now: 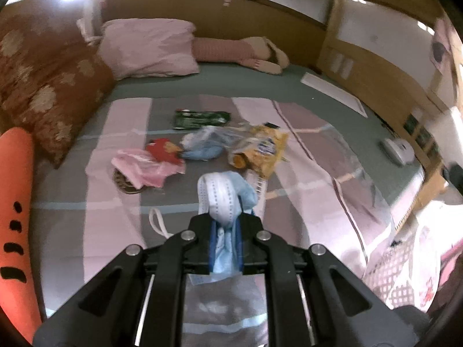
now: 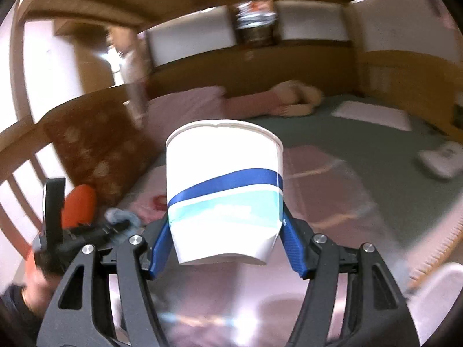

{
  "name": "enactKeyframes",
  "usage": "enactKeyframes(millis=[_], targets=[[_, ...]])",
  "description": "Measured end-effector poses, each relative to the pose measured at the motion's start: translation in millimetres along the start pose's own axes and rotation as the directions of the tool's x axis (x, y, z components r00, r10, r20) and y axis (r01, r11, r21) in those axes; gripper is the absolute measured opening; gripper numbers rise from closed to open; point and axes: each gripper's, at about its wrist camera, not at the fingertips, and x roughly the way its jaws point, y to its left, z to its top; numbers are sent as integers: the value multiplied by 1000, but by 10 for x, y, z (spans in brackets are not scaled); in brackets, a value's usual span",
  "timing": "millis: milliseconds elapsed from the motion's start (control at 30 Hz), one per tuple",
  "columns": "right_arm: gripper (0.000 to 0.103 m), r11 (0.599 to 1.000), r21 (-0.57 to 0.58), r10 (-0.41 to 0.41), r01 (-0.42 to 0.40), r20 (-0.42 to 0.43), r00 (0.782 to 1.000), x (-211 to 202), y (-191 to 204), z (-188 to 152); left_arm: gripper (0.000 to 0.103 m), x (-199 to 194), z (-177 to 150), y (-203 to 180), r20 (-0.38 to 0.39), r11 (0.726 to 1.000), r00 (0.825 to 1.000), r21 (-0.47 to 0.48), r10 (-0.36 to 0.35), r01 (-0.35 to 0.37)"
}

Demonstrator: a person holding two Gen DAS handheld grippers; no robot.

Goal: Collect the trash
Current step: 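Lift the blue mask with the left tool while the right tool lifts the paper cup, then release the mask and paper cup into the wastebasket with both tools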

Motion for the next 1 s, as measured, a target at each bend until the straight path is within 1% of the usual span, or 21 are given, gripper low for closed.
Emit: enactKeyframes(millis=[67, 100, 133, 167, 267, 300, 367, 433, 467, 500, 567, 600, 633, 733, 767, 800, 833, 867, 933, 967, 1000], targets=[[66, 995, 14, -96, 96, -3, 995, -374, -375, -185, 11, 13, -46, -121, -9, 999, 1000, 36, -17, 18], [66, 986, 36, -164, 165, -15, 986, -609, -652, -326, 11, 19, -57, -170, -13, 998, 1000, 48, -29, 29], [66, 977, 51, -206, 207, -29, 978, -743, -817, -415, 11, 24, -74, -234, -16, 997, 999, 63, -43, 44], [66, 963, 69, -259, 262, -55, 964, -902, -1042, -544, 11, 31, -88, -304, -17, 996, 999, 79, -49, 51], [68, 918, 138, -359, 372, -113, 927, -1182, -1558, -870, 11, 45, -105, -535, -25, 990, 996, 116, -82, 84], [72, 901, 168, -384, 401, -123, 915, -1251, -1720, -982, 11, 38, -110, -625, -23, 987, 996, 134, -88, 91], [91, 870, 186, -439, 457, -132, 889, -1289, -1949, -1191, 11, -3, -144, -987, -25, 971, 992, 207, -120, 122], [91, 833, 181, -493, 523, -187, 850, -1289, -2099, -1324, 11, -47, -189, -1358, -44, 950, 985, 263, -165, 171], [91, 825, 197, -502, 530, -176, 847, -1356, -2135, -1330, 11, -74, -218, -1552, -62, 937, 979, 282, -197, 206], [91, 818, 239, -507, 523, -128, 852, -1516, -2170, -1302, 11, -103, -248, -1807, -97, 917, 965, 299, -245, 263], [91, 810, 291, -511, 508, -72, 856, -1747, -2209, -1220, 11, -144, -323, -2306, -179, 863, 927, 340, -329, 373], [91, 802, 320, -519, 505, -45, 853, -1880, -2242, -1167, 11, -189, -397, -2648, -237, 814, 893, 371, -382, 447], [92, 792, 352, -530, 499, -12, 848, -2033, -2284, -1105, 12, -230, -456, -2894, -270, 777, 868, 390, -417, 495], [93, 774, 417, -547, 476, 62, 835, -2398, -2331, -917, 16, -311, -635, -3645, -341, 682, 804, 426, -488, 594], [94, 771, 431, -551, 469, 83, 830, -2495, -2320, -873, 26, -290, -691, -3915, -373, 653, 779, 427, -504, 626], [94, 769, 441, -556, 463, 105, 824, -2593, -2300, -819, 37, -258, -725, -4079, -392, 638, 763, 419, -514, 646], [95, 770, 445, -560, 457, 128, 819, -2666, -2250, -771, 74, -204, -757, -4237, -409, 637, 755, 409, -513, 654], [95, 772, 445, -561, 454, 142, 815, -2708, -2223, -738, 101, -154, -781, -4328, -413, 646, 761, 407, -501, 646], [96, 784, 430, -553, 448, 155, 819, -2721, -2150, -675, 100, -75, -796, -4413, -407, 660, 781, 423, -474, 621], [96, 791, 418, -545, 447, 149, 825, -2680, -2125, -654, 100, -50, -773, -4349, -398, 677, 794, 422, -460, 604], [96, 805, 398, -528, 440, 140, 838, -2607, -2092, -645, 100, -47, -744, -4251, -392, 687, 793, 404, -466, 603]])
